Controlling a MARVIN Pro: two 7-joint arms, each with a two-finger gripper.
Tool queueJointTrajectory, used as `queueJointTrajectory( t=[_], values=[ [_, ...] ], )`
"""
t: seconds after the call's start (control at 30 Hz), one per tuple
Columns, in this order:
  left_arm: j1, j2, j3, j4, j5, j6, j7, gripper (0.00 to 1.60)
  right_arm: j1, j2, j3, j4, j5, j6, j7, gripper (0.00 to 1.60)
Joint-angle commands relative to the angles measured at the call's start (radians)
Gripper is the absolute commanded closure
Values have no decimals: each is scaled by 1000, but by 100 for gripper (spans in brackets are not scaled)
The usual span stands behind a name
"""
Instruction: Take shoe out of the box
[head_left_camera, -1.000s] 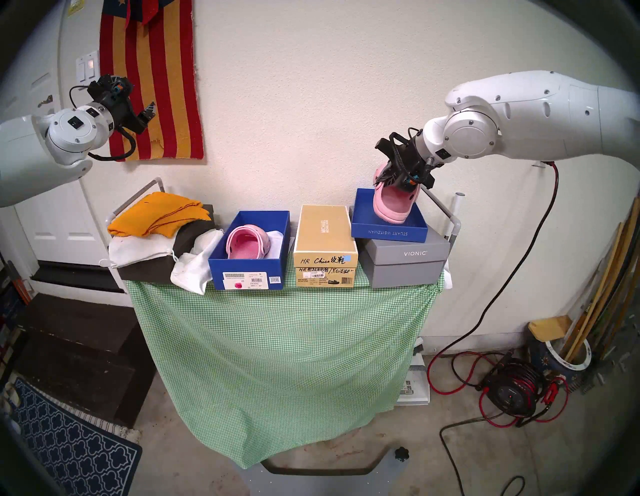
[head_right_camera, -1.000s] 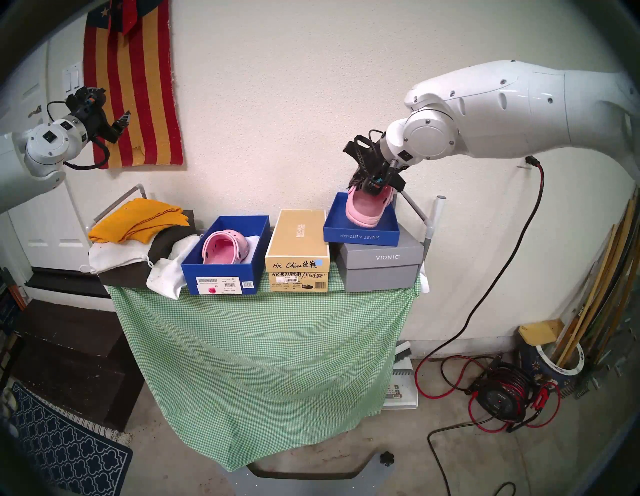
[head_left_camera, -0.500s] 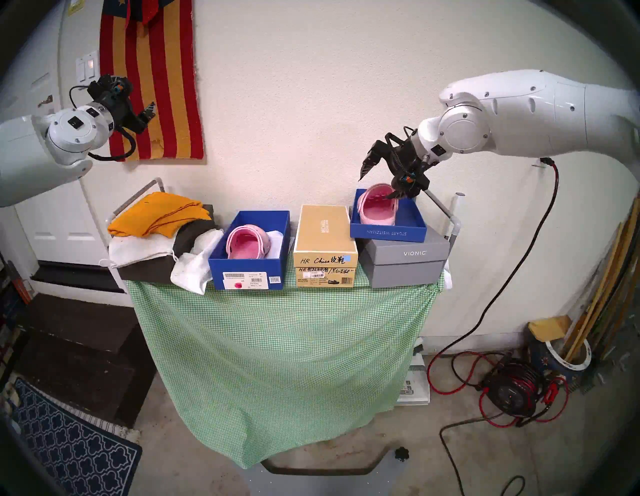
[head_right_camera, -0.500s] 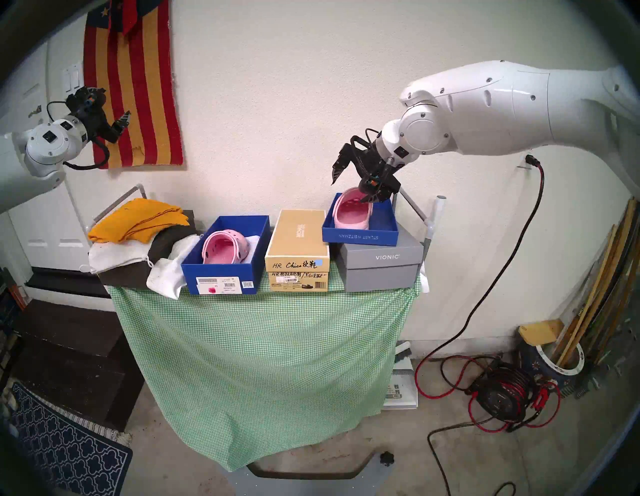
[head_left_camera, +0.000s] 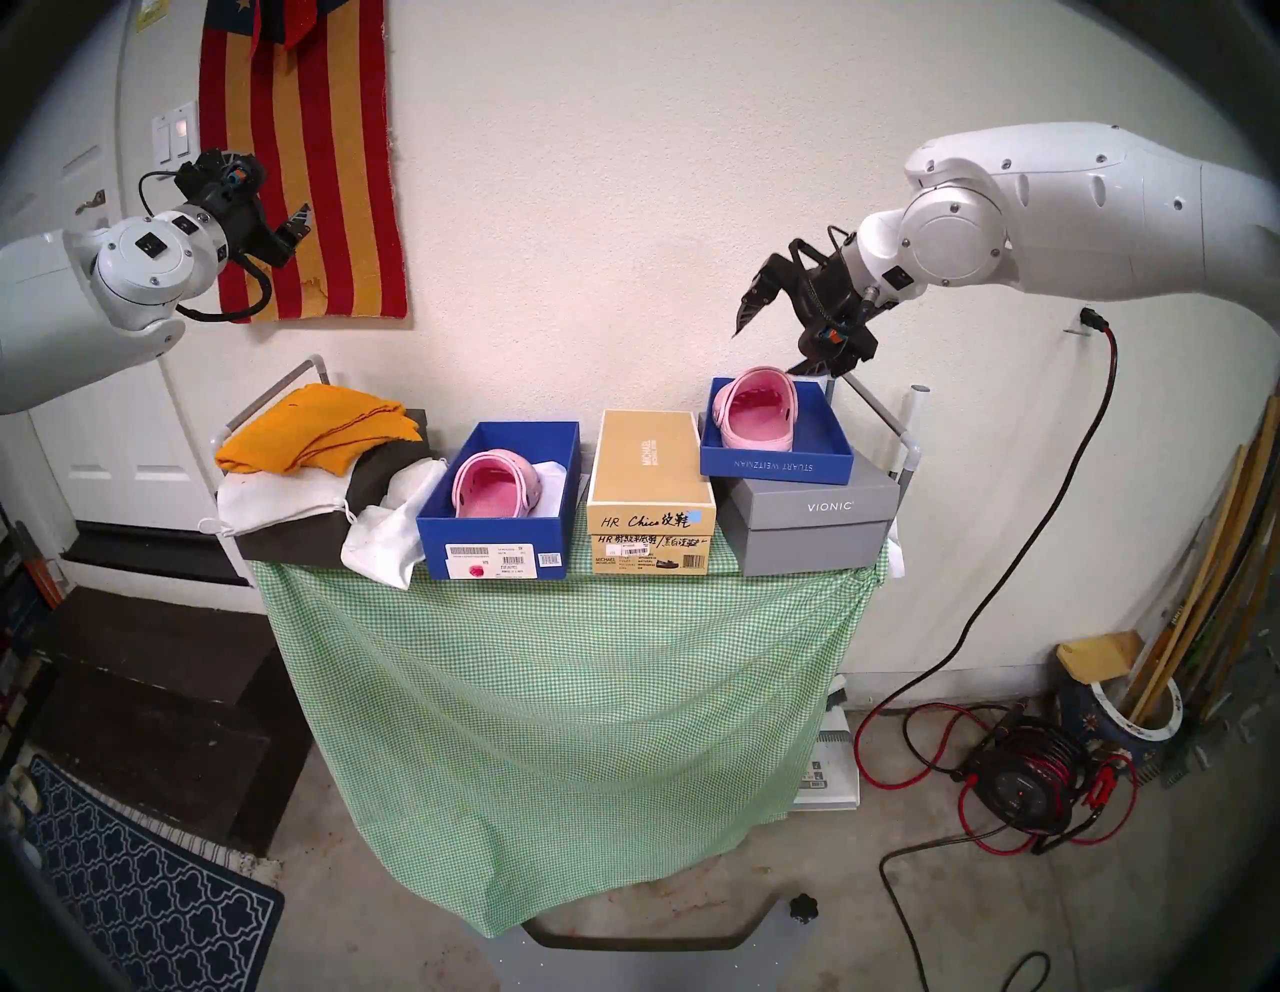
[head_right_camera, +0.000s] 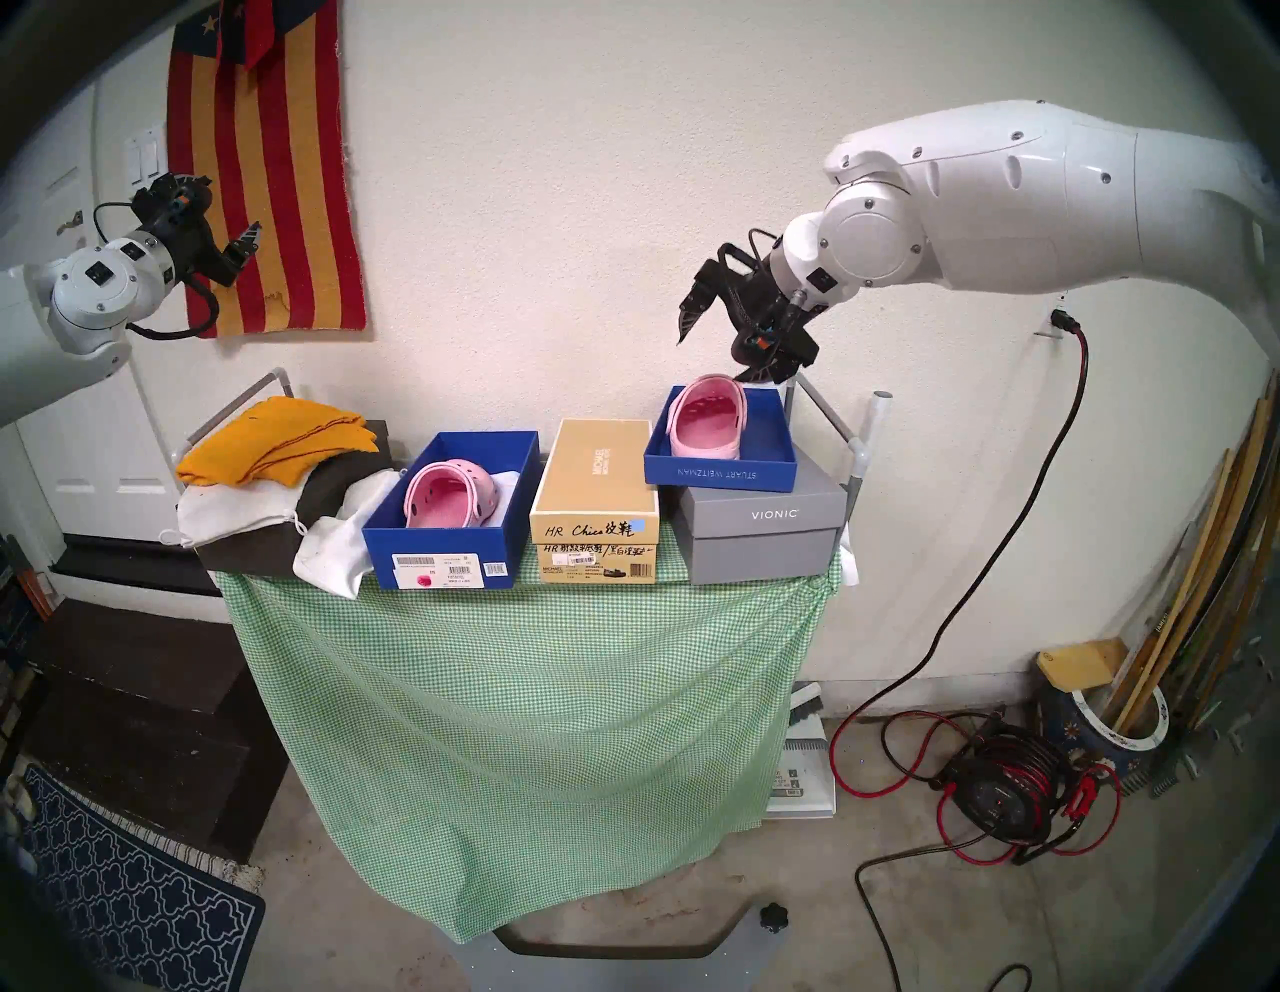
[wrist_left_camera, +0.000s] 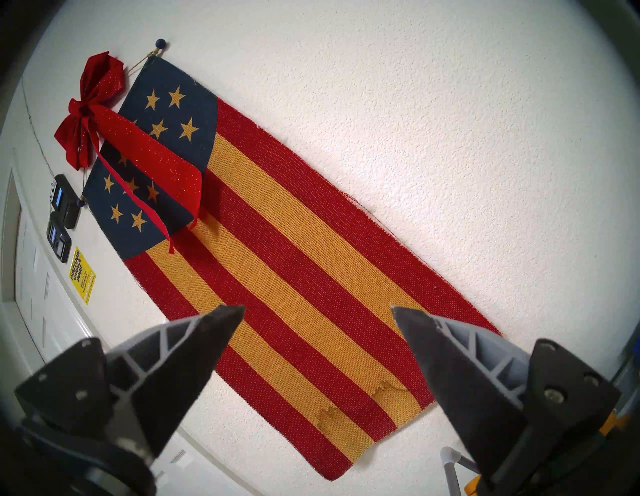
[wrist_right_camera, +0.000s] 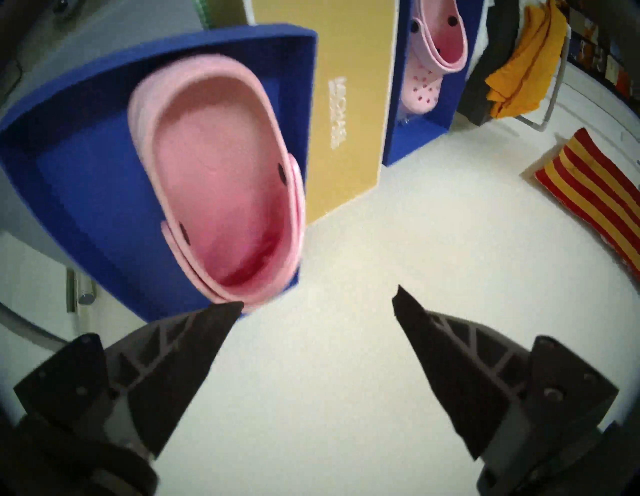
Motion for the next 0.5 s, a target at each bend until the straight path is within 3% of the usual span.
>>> queueJointTrajectory(
  t=[0.0,0.17,0.23,0.47],
  values=[
    [0,0,0,0,0,0,0,0,114,25,58,-41,-26,110,-46,0],
    [0,0,0,0,0,0,0,0,105,-41,112,-117,-14,190,-41,0],
    [0,0,0,0,0,0,0,0,70,-90,143,-118,1,200,-51,0],
    [0,0,0,0,0,0,0,0,-18,-171,269,-135,-3,253,-61,0]
  ],
)
